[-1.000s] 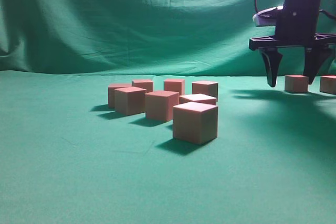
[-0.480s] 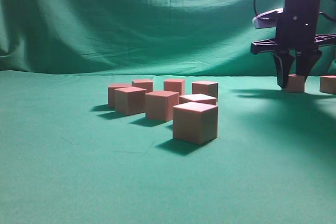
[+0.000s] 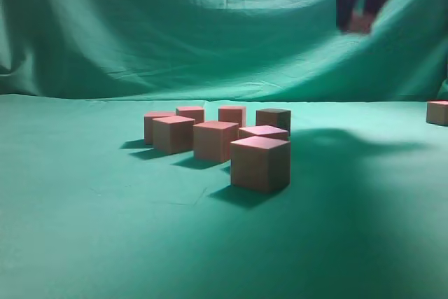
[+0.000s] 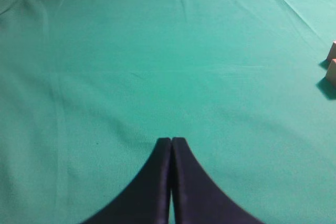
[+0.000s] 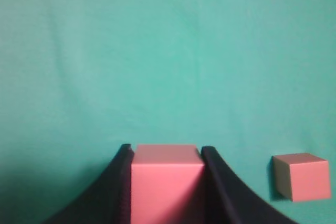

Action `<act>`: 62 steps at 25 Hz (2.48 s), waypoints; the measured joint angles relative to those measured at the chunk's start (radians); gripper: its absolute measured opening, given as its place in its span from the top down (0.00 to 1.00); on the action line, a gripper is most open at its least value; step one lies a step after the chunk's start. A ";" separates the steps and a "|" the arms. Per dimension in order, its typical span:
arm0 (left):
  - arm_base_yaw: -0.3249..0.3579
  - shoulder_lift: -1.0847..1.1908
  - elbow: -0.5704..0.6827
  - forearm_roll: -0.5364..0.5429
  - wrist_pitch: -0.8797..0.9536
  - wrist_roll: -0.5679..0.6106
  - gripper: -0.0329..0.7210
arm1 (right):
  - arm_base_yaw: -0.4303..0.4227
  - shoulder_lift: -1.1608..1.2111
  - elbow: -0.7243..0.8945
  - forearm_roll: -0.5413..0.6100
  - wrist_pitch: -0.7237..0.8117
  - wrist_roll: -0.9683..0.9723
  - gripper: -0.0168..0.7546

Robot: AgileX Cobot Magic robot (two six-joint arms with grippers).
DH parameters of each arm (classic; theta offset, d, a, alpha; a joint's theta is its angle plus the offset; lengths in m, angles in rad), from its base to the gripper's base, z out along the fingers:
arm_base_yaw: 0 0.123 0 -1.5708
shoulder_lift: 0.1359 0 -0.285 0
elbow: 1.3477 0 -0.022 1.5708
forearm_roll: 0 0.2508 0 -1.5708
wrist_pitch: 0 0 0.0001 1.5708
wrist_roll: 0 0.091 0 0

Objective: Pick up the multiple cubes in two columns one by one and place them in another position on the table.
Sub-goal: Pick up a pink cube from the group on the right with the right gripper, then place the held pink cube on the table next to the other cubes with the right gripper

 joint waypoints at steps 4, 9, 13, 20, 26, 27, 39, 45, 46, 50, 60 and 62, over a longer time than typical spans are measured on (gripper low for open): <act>0.000 0.000 0.000 0.000 0.000 0.000 0.96 | 0.067 -0.153 -0.024 0.036 0.101 -0.036 0.66; 0.000 0.000 0.000 0.000 0.000 0.000 0.96 | 0.149 -0.305 0.011 0.055 0.123 -0.038 0.66; 0.000 0.000 0.000 0.000 0.000 0.000 0.96 | 0.259 -0.439 0.154 0.095 0.125 -0.038 0.66; 0.000 0.000 0.000 0.000 0.000 0.000 0.96 | 0.522 -0.569 0.542 0.106 0.067 -0.039 0.66; 0.000 0.000 0.000 0.000 0.000 0.000 0.96 | 0.701 -0.538 0.738 0.108 -0.090 -0.047 0.66; 0.000 0.000 0.000 0.000 0.000 0.000 0.96 | 0.722 -0.522 0.744 0.108 -0.107 -0.067 0.66; 0.000 0.000 0.000 0.000 0.000 0.000 0.96 | 0.788 -0.327 0.754 0.031 -0.226 -0.354 0.66; 0.000 0.000 0.000 0.000 0.000 0.000 0.96 | 0.788 -0.274 0.754 -0.040 -0.318 -0.358 0.66; 0.000 0.000 0.000 0.000 0.000 0.000 0.96 | 0.788 -0.266 0.754 -0.047 -0.323 -0.358 0.66; 0.000 0.000 0.000 0.000 0.000 0.000 0.96 | 0.788 -0.240 0.754 -0.064 -0.333 -0.359 0.66; 0.000 0.000 0.000 0.000 0.000 0.000 0.96 | 0.782 -0.198 0.754 -0.064 -0.342 -0.360 0.66; 0.000 0.000 0.000 0.000 0.000 0.000 0.96 | 0.782 -0.196 0.754 -0.064 -0.342 -0.360 0.66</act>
